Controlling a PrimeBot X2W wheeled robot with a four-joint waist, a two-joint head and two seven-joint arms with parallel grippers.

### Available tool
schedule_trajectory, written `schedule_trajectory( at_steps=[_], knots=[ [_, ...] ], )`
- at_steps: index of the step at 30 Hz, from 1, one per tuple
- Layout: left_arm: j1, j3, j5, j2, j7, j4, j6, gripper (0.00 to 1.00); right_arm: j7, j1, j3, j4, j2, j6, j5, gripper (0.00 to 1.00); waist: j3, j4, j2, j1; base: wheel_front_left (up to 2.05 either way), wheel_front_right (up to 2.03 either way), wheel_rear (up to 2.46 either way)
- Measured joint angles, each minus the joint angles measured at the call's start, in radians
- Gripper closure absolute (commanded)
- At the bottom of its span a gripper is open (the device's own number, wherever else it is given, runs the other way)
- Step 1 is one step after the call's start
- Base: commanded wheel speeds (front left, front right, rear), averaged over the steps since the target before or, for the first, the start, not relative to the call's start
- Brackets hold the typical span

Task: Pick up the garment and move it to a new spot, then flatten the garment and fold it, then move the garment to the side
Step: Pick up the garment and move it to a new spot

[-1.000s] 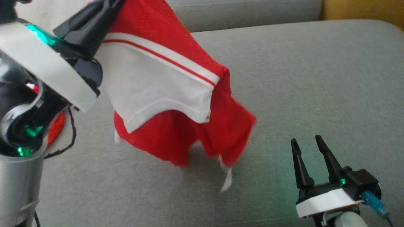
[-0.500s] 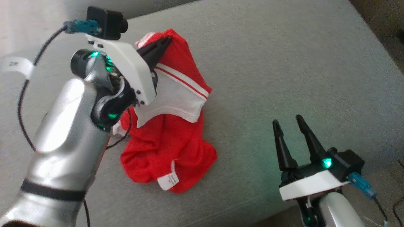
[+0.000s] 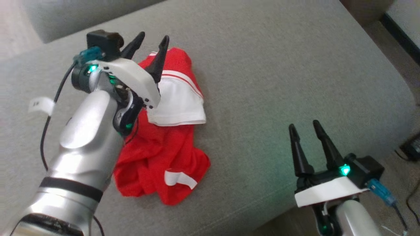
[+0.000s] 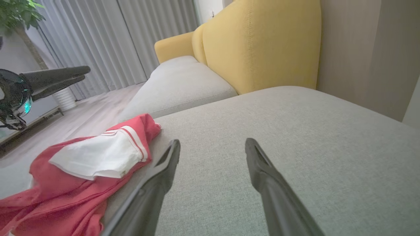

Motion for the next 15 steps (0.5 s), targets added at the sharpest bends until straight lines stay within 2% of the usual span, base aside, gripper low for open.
schedule_trajectory(
  at_steps=[1, 2, 6, 15],
  knots=[
    [0.006, 0.003, 0.000, -0.006, -0.058, -0.004, 0.021, 0.00, 0.000, 0.007, -0.021, -0.001, 0.001, 0.000, -0.011, 0.00, -0.017, 0.020, 0.0000, -0.0001, 0.00, 0.00, 0.00],
    [0.006, 0.003, 0.000, -0.006, -0.058, -0.004, 0.021, 0.00, 0.000, 0.007, -0.021, -0.001, 0.001, 0.000, -0.011, 0.00, -0.017, 0.020, 0.0000, -0.0001, 0.00, 0.00, 0.00],
    [0.072, 0.032, 0.006, -0.020, -0.144, -0.055, 0.077, 0.00, 0.000, 0.036, -0.074, -0.019, 0.002, 0.000, -0.053, 0.00, -0.049, 0.077, 0.0000, 0.0000, 0.00, 0.00, 0.00],
    [0.432, 0.072, 0.010, 0.023, -0.193, -0.319, 0.211, 0.00, 0.000, 0.068, -0.200, -0.079, 0.002, 0.000, -0.165, 0.00, -0.110, 0.236, 0.0000, -0.0001, 0.00, 0.00, 0.00]
  ],
)
